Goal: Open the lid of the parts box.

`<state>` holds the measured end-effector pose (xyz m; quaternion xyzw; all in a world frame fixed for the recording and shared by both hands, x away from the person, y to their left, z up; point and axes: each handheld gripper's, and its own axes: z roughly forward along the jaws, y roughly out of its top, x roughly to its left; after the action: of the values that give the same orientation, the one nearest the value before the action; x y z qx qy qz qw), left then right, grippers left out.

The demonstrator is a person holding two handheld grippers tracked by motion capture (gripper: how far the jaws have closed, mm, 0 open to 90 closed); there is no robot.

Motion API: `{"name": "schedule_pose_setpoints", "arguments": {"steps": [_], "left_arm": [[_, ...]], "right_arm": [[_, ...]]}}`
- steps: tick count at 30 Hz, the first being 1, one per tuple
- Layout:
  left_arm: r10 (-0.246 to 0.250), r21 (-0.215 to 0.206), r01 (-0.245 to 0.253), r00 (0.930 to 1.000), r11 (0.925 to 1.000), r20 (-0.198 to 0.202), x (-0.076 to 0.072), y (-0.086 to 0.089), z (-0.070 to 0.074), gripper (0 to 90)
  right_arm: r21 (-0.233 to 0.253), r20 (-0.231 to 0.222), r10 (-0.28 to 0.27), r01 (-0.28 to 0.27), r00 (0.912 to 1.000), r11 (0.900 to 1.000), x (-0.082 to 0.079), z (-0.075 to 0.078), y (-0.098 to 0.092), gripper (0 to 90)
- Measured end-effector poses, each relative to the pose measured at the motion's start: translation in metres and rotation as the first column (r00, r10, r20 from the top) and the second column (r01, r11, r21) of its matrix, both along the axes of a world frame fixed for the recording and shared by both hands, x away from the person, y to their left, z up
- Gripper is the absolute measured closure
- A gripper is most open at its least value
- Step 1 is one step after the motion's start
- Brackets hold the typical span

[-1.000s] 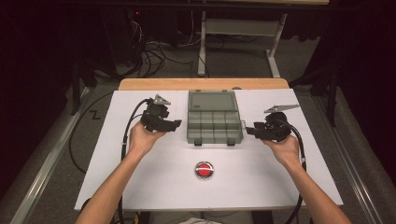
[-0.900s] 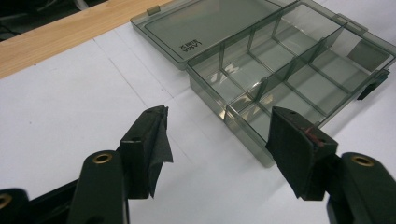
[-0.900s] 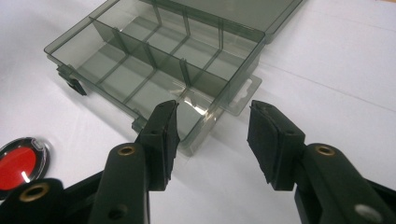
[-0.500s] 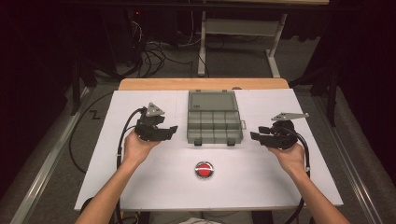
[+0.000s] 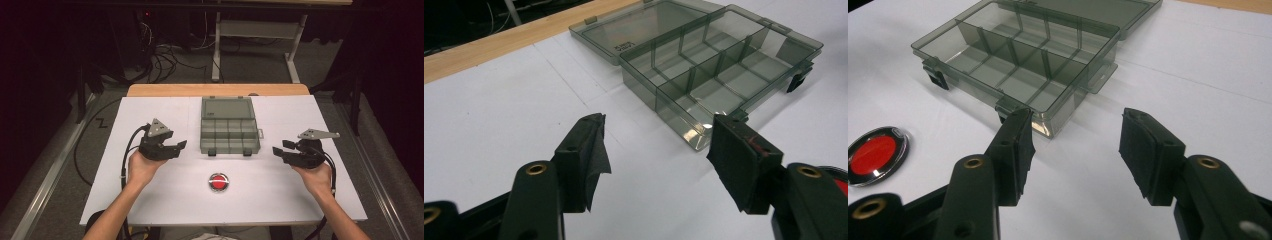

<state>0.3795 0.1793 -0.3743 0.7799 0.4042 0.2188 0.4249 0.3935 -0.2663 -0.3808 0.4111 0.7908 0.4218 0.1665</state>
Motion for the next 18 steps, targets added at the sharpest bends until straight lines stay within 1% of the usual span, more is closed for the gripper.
{"name": "schedule_pose_setpoints", "arguments": {"steps": [4, 6, 9, 13, 18], "left_arm": [[0.003, -0.002, -0.003, 1.0, 1.0, 0.009, -0.004, 0.002, -0.003, 39.1], [0.006, -0.012, -0.006, 0.9999, 0.9999, 0.015, -0.007, 0.004, -0.006, 39.1], [0.006, -0.014, -0.006, 0.9998, 0.9999, 0.016, -0.01, 0.005, -0.008, 39.1], [0.012, -0.029, -0.011, 0.9996, 0.9995, 0.024, -0.013, 0.006, -0.011, 39.1], [0.015, -0.045, -0.013, 0.9995, 0.9989, 0.026, -0.017, 0.008, -0.015, 39.1]], "right_arm": [[0.012, 0.007, -0.007, 0.007, 0.9999, 1.0, -0.004, -0.003, -0.004, 46.8], [0.016, 0.012, -0.013, 0.013, 0.9998, 1.0, -0.006, -0.005, -0.005, 46.3], [0.024, 0.026, -0.022, 0.022, 0.9994, 0.999, -0.01, -0.007, -0.008, 45.6], [0.042, 0.045, -0.031, 0.029, 0.9985, 0.999, -0.015, -0.009, -0.011, 43.8], [0.045, 0.083, -0.03, 0.027, 0.9961, 0.999, -0.024, -0.012, -0.012, 42.7]]}}
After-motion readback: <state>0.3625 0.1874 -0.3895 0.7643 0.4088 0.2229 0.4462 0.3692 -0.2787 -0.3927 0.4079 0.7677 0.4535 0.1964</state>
